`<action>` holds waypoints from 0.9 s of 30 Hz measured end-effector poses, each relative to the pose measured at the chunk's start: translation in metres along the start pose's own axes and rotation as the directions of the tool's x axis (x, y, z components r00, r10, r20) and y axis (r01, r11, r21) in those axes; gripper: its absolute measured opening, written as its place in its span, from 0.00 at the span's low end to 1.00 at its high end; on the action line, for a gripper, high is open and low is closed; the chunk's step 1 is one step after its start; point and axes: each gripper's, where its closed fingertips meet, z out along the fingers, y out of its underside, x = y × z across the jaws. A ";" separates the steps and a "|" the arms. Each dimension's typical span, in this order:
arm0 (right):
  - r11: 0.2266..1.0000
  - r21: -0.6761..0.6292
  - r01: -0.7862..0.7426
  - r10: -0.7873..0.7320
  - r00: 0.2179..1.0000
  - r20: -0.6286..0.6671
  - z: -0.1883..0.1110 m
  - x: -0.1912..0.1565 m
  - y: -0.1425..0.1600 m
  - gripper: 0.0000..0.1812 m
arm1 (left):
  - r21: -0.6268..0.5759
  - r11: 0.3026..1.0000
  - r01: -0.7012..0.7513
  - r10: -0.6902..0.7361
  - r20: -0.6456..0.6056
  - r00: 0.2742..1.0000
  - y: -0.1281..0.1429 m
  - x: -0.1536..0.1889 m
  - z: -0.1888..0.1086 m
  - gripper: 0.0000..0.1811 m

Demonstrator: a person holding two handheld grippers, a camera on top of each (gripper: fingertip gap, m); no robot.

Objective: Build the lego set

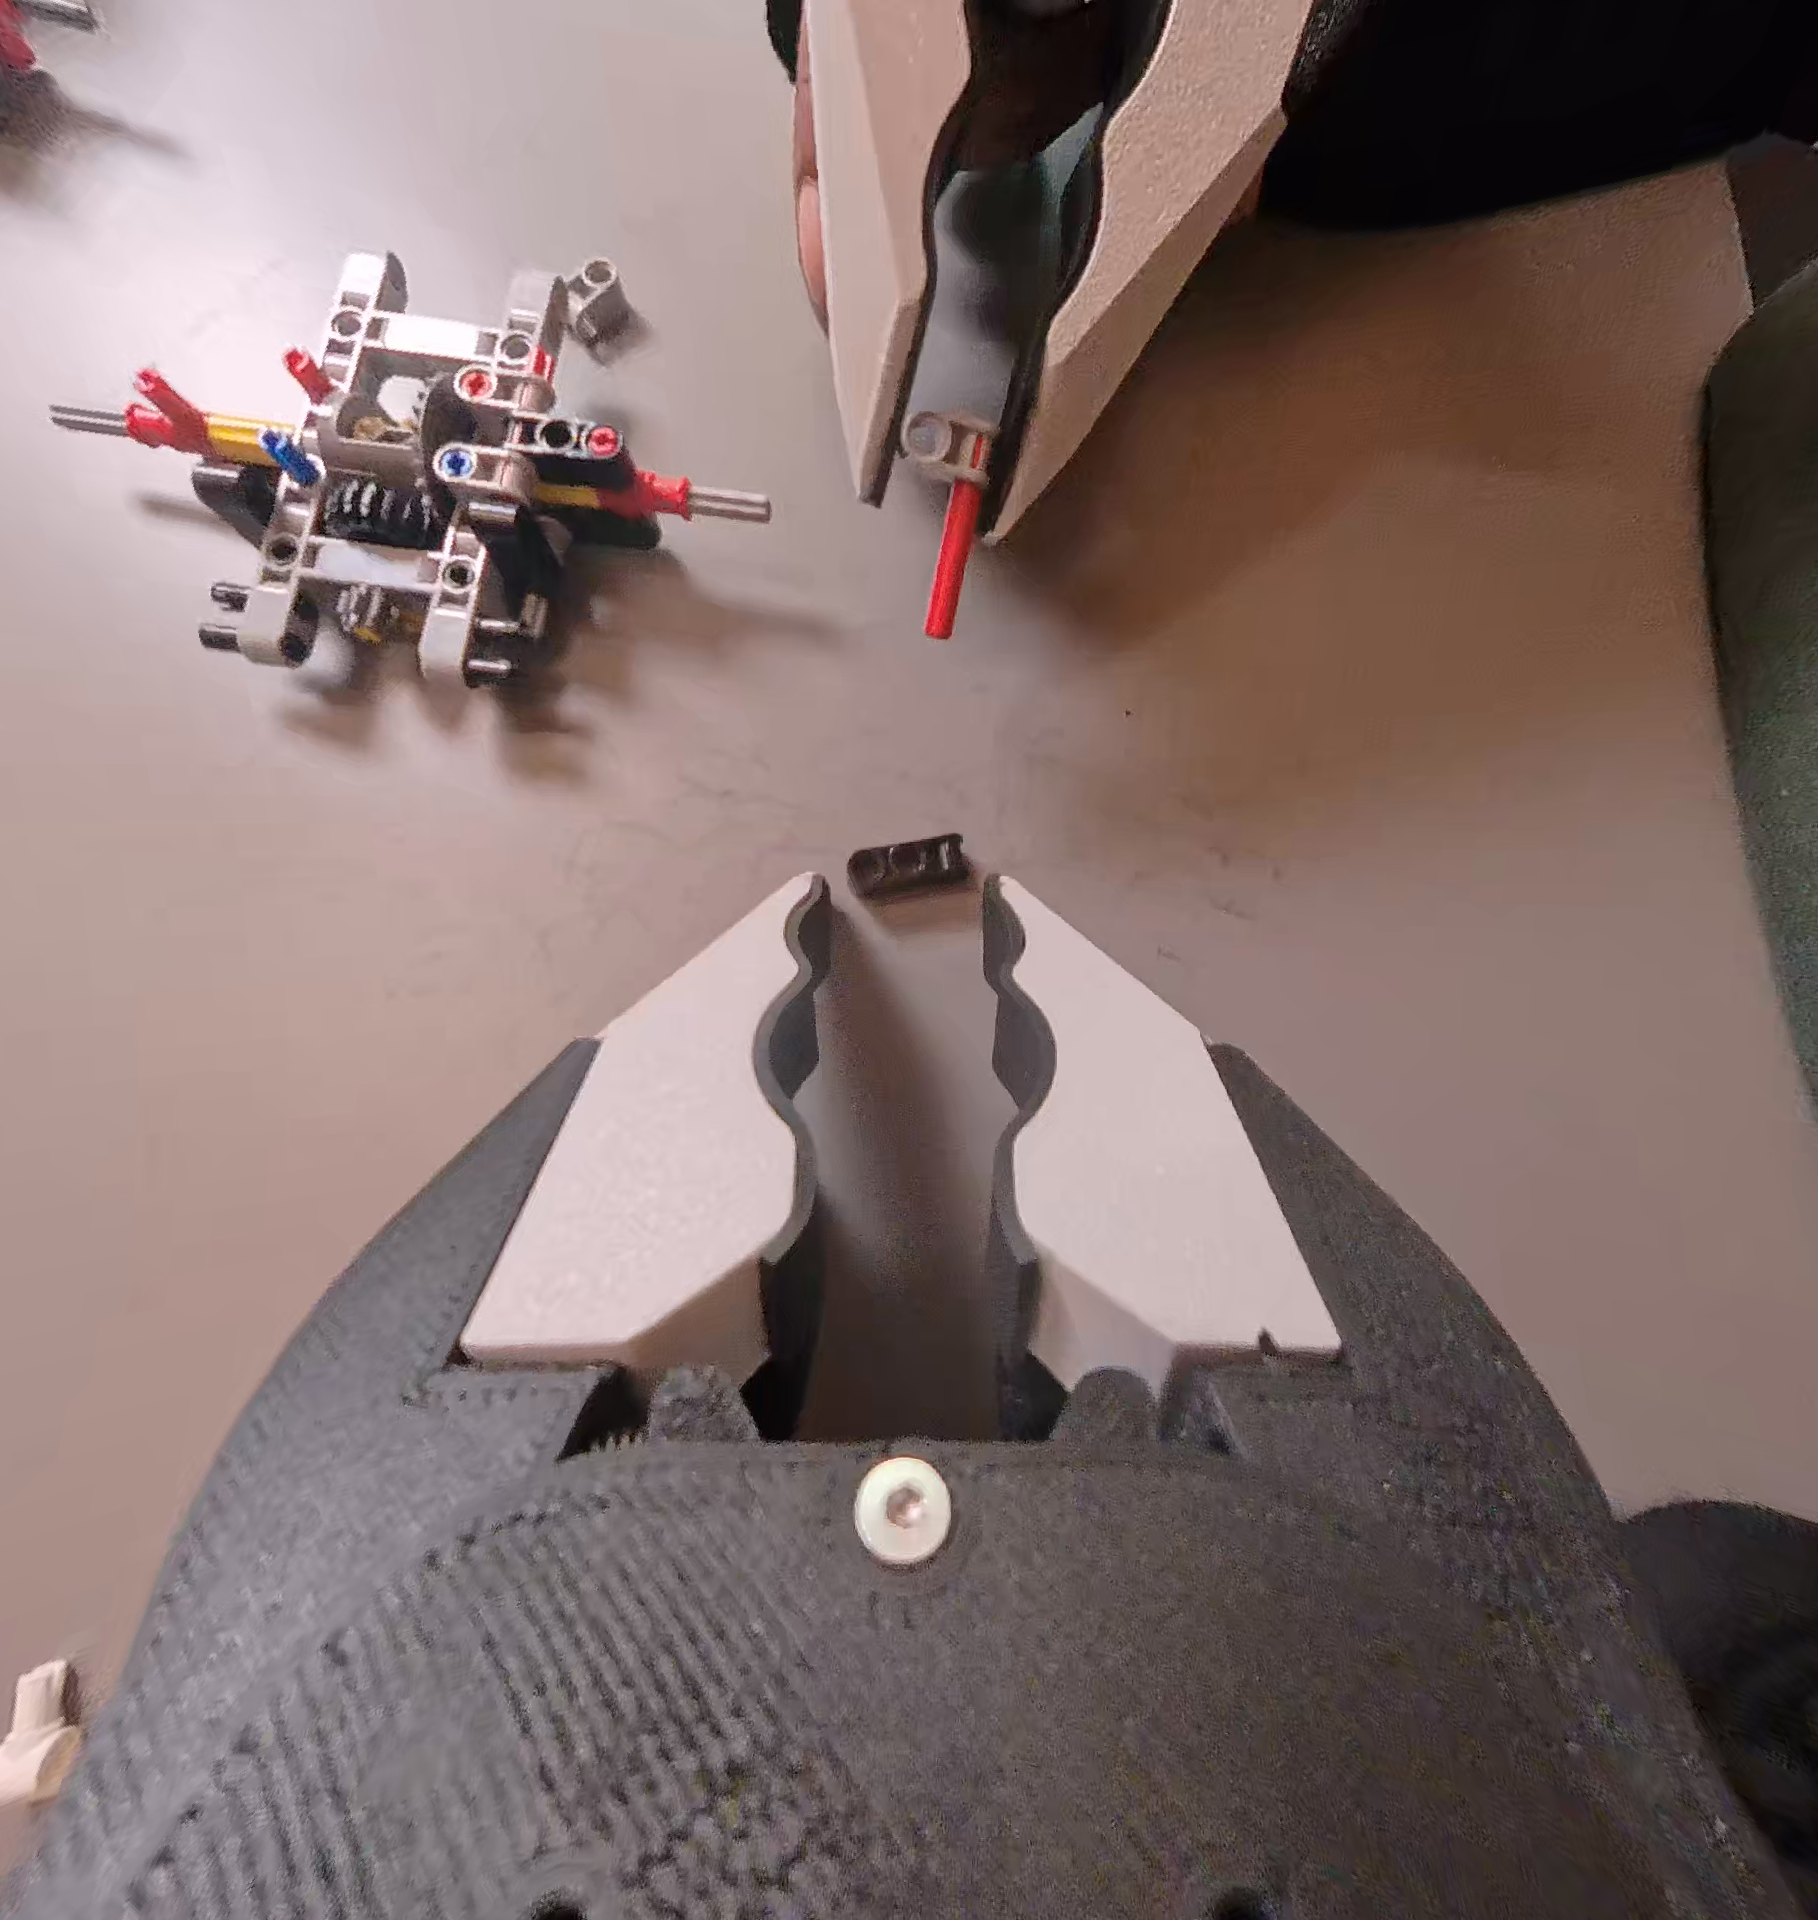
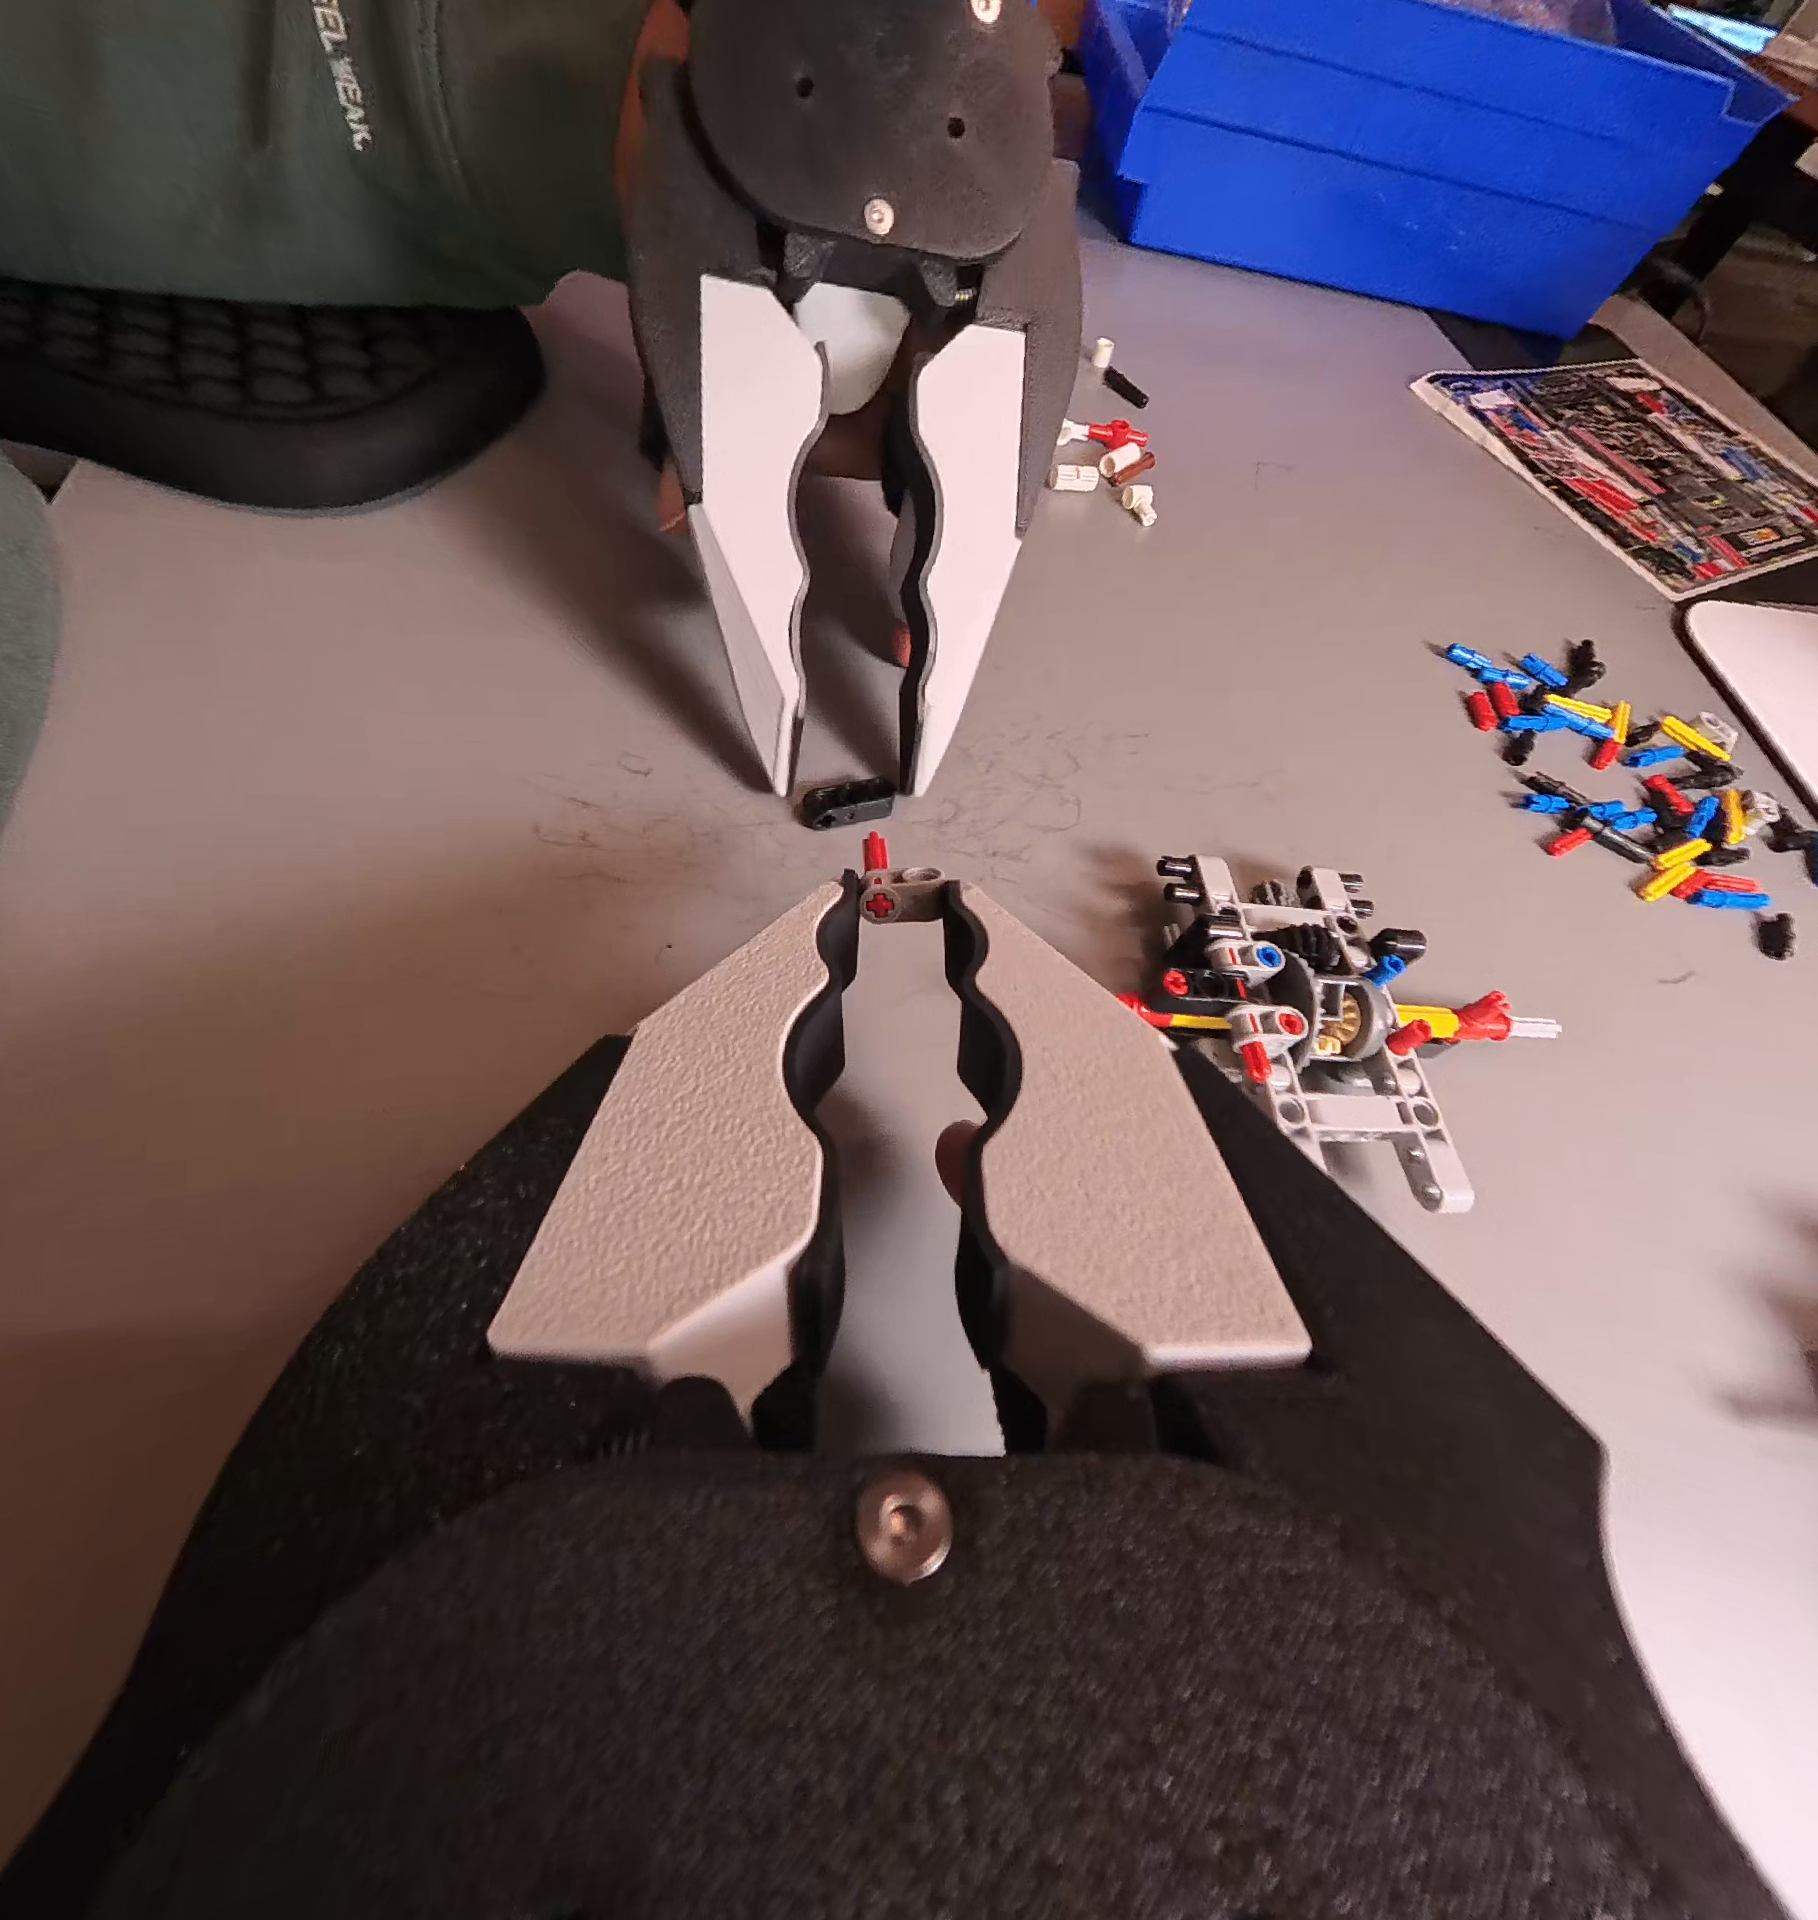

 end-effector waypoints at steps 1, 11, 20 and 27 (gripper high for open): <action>1.000 -0.001 -0.002 0.002 1.000 -0.005 -0.001 0.001 0.001 0.08 | 0.002 1.000 -0.003 0.003 0.007 1.000 -0.001 0.000 0.002 0.15; 0.997 0.073 -0.029 0.029 1.000 0.012 -0.009 0.003 -0.008 0.08 | 0.196 0.980 -0.034 0.033 0.006 0.999 -0.031 0.003 -0.003 0.12; 0.959 0.258 -0.118 0.093 0.990 0.108 -0.022 -0.003 -0.036 0.08 | 0.420 0.906 -0.050 0.064 -0.019 0.998 -0.066 0.012 -0.028 0.12; 0.956 0.263 -0.132 0.102 0.987 0.125 -0.021 -0.005 -0.037 0.08 | 0.429 0.901 -0.061 0.079 -0.025 0.997 -0.068 0.016 -0.028 0.12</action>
